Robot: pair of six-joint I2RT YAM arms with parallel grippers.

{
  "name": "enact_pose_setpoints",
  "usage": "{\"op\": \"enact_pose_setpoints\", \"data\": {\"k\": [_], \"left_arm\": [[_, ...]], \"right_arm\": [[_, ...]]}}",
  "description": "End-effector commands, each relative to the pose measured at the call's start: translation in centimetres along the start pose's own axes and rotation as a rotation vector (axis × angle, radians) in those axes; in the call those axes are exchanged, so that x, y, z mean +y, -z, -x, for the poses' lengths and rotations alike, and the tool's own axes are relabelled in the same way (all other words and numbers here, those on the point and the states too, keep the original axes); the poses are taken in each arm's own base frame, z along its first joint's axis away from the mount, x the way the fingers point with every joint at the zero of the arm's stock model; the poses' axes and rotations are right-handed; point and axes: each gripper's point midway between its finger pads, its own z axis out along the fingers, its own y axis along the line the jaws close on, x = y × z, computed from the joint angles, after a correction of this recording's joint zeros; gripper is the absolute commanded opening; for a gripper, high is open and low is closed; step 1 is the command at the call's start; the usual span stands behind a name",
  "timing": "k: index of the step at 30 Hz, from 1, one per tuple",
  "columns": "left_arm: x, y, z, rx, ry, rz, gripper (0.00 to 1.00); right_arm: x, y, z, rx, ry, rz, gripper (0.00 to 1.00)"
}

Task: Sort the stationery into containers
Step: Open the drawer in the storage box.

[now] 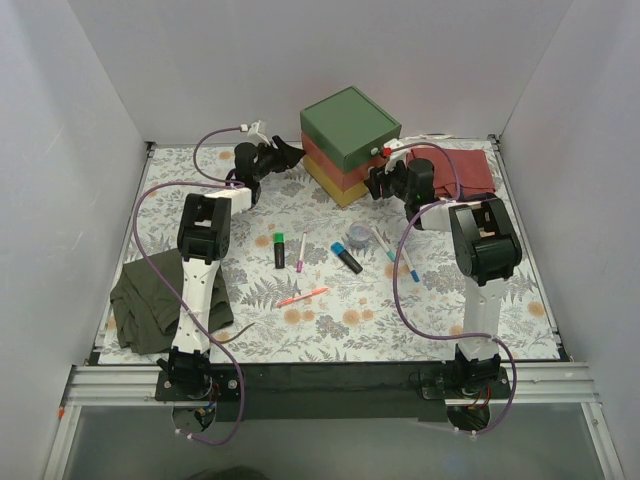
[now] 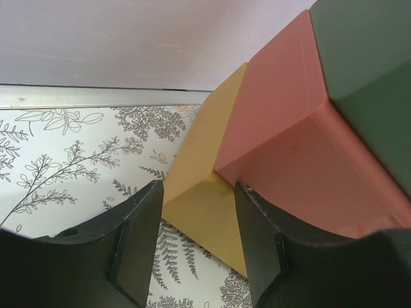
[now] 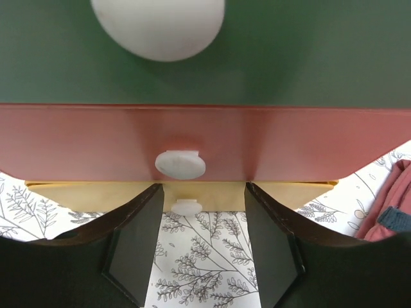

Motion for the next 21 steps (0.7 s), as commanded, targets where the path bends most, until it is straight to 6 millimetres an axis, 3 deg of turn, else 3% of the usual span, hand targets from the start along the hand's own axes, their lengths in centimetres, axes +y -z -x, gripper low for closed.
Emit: {"op": "enact_pose_setpoints", "data": {"k": [1,12,21], "left_arm": [[-2.5,0.0,2.9,-0.055,-0.013,-0.059,0.49],[-2.2,-0.6,2.8,-0.066,0.001,-0.082,0.51],[-2.3,-0.2,2.8,-0.078,0.011,-0.093,0.51]], "right_arm": [[-0.4,-1.0,0.7,0.015,-0.001,-0.019,0.62],[0.0,-0.2,-0.5,0.089,-0.051,-0.055,0.62],[-0.1,-1.1,-1.0,0.107,-0.065,-0.067,0.61]]}}
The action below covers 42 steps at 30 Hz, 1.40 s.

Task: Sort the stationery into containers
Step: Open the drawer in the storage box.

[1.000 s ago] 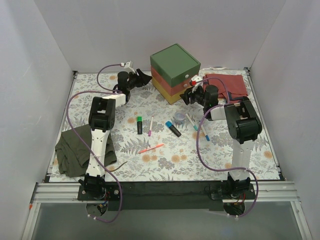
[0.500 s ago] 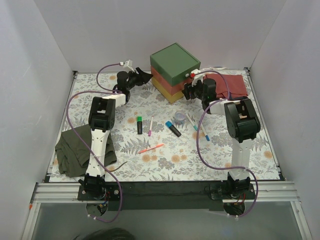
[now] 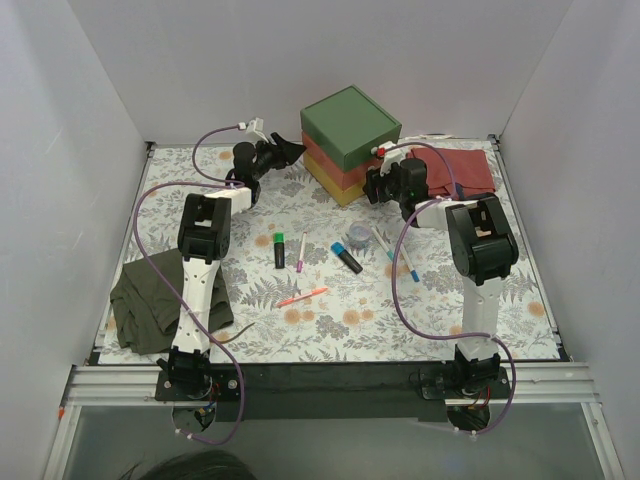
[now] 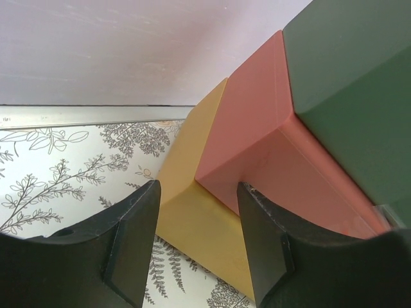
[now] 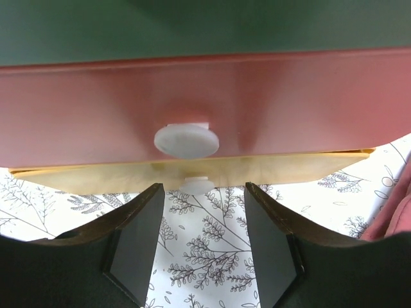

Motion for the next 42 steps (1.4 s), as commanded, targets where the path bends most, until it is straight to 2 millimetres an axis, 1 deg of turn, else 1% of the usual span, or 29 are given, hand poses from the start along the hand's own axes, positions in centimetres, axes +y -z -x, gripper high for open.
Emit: {"op": "enact_pose_setpoints", "data": {"k": [1,2,4,5,7,13,17,18,24,25,26,27,28,29,31,32,33,34,35,36,38,39,40,42], "left_arm": [[-1.4,-0.1,1.5,-0.03,-0.013,-0.044,0.51],[-1.3,-0.1,1.6,-0.033,-0.013,-0.044,0.52],[-1.2,-0.1,1.6,-0.034,-0.009,-0.045,0.52],[-1.3,-0.1,1.5,-0.034,-0.008,-0.047,0.52],[-1.2,-0.2,1.5,-0.036,-0.008,-0.049,0.52],[-1.2,-0.1,1.7,-0.041,-0.011,-0.052,0.52],[-1.1,0.0,1.8,-0.046,-0.01,-0.048,0.52],[-1.1,-0.1,1.7,-0.045,-0.012,-0.049,0.52],[-1.1,0.1,1.7,-0.045,-0.018,-0.049,0.52],[-1.2,0.2,1.7,-0.042,-0.019,-0.05,0.52],[-1.2,0.3,1.8,-0.044,-0.02,-0.048,0.53],[-1.3,0.3,1.7,-0.04,-0.021,-0.051,0.53],[-1.2,0.3,1.7,-0.04,-0.021,-0.049,0.53],[-1.2,0.4,1.6,-0.038,-0.021,-0.049,0.53],[-1.1,0.4,1.6,-0.037,-0.026,-0.05,0.53],[-1.1,0.4,1.5,-0.036,-0.027,-0.049,0.56],[-1.2,0.4,1.4,-0.037,-0.028,-0.052,0.56],[-0.9,0.5,1.4,-0.037,-0.028,-0.046,0.56],[-0.8,0.5,1.4,-0.038,-0.028,-0.044,0.56],[-1.0,0.5,1.4,-0.042,-0.03,-0.048,0.57],[-0.8,0.7,1.2,-0.044,-0.026,-0.039,0.57],[-0.8,0.7,1.3,-0.049,-0.026,-0.039,0.57],[-0.6,0.8,1.1,-0.049,-0.024,-0.033,0.57],[-0.7,0.8,1.2,-0.055,-0.024,-0.035,0.57]], "right_arm": [[-0.6,-0.8,2.0,-0.035,-0.007,-0.033,0.61],[-0.6,-1.0,1.5,-0.019,-0.018,-0.038,0.61],[-0.9,-1.1,1.8,-0.019,-0.018,-0.052,0.59],[-1.0,-1.2,1.6,-0.01,-0.022,-0.054,0.58],[-0.8,-1.4,1.5,-0.003,-0.012,-0.051,0.56],[-0.4,-1.9,1.3,0.024,0.001,-0.033,0.53],[0.1,-2.1,1.0,0.039,0.004,-0.009,0.45],[0.2,-2.1,0.9,0.043,-0.006,-0.007,0.4],[0.6,-1.4,0.7,0.05,-0.011,0.006,0.24],[0.8,-1.1,0.1,0.064,-0.015,0.006,0.24],[0.8,-0.6,0.5,0.058,-0.012,0.002,0.22],[0.6,-0.3,0.4,0.063,-0.007,-0.011,0.22],[0.8,0.2,-0.3,0.077,-0.005,-0.008,0.21],[0.8,0.6,0.1,0.07,0.003,-0.007,0.2],[0.9,1.0,-0.1,0.072,0.01,0.005,0.18],[0.8,1.1,0.0,0.07,0.009,0.005,0.19],[0.7,1.1,0.0,0.07,0.007,0.002,0.35],[0.5,1.1,0.0,0.07,0.003,-0.013,0.46],[0.5,1.2,-0.1,0.072,-0.002,-0.021,0.6],[0.3,1.3,0.3,0.053,-0.002,-0.025,0.63],[0.6,1.5,0.1,0.041,-0.001,-0.015,0.67],[0.9,1.6,0.2,0.03,0.004,-0.003,0.68],[0.7,1.5,1.1,-0.016,0.013,-0.006,0.68],[0.9,1.4,1.2,-0.042,0.006,0.002,0.66]]}}
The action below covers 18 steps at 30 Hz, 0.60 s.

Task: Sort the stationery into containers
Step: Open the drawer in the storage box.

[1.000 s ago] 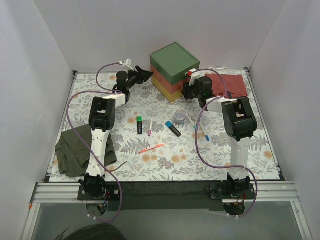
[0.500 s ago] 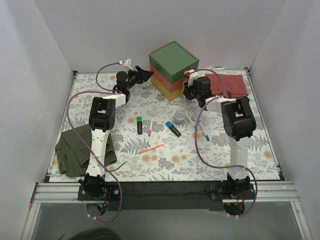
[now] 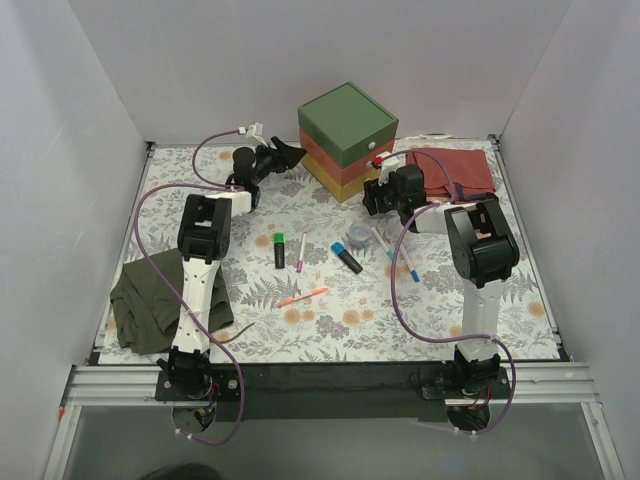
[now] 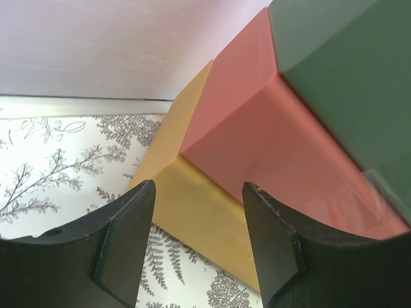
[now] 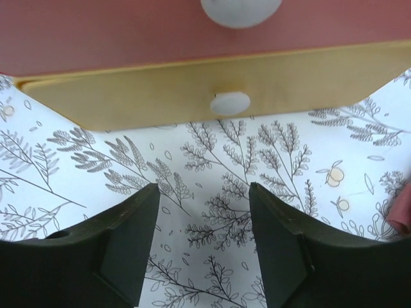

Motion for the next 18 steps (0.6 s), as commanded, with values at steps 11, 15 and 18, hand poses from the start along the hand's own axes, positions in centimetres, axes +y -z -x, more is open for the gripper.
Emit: {"op": "enact_pose_setpoints", "data": {"k": [11,15,18], "left_arm": [[0.9,-0.4,2.0,-0.059,-0.017,-0.01,0.57],[1.3,-0.4,1.6,-0.047,-0.007,-0.011,0.57],[1.9,-0.6,1.3,-0.044,0.002,-0.007,0.57]], "right_arm": [[0.0,-0.6,5.8,-0.193,0.012,0.059,0.53],[-0.6,-1.1,7.1,-0.21,0.038,0.043,0.53],[-1.2,-2.1,7.1,-0.195,0.05,0.026,0.54]]}}
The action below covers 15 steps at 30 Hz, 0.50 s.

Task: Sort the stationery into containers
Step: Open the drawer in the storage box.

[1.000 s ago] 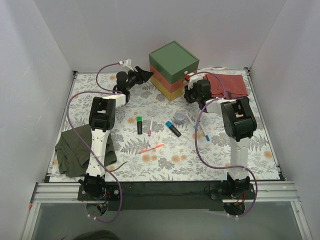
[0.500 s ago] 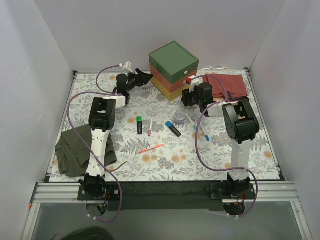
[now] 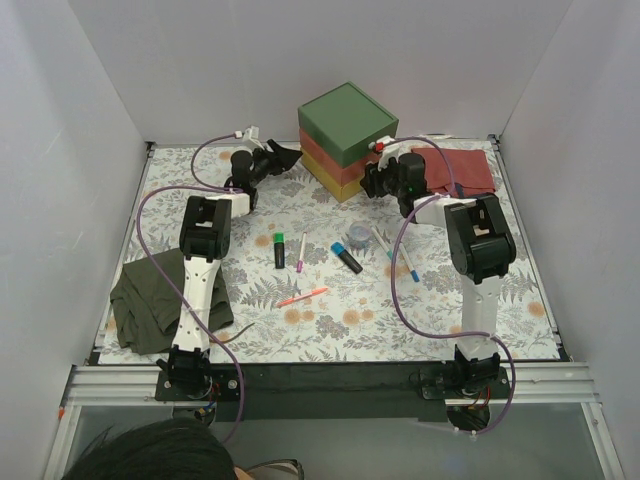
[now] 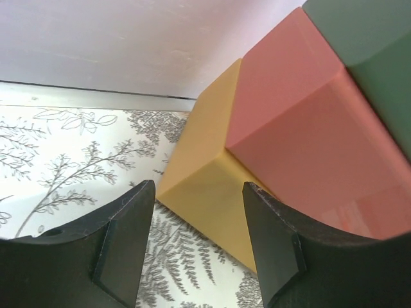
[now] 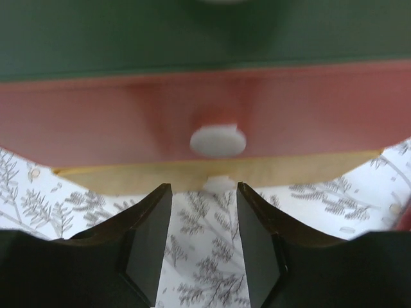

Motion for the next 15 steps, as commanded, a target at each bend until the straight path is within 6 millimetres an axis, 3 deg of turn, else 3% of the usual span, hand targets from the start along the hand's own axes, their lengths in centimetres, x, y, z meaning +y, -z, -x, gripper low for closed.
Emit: {"op": "enact_pose_setpoints", "data": {"k": [1,15], "left_arm": [[-0.6,-1.0,2.0,-0.037,-0.02,-0.033,0.57],[0.3,-1.7,2.6,-0.053,-0.015,-0.028,0.58]], "right_arm": [[-1.1,-1.6,1.2,-0.019,0.03,-0.011,0.54],[-1.7,-3.1,1.1,0.03,0.016,-0.013,0.47]]}}
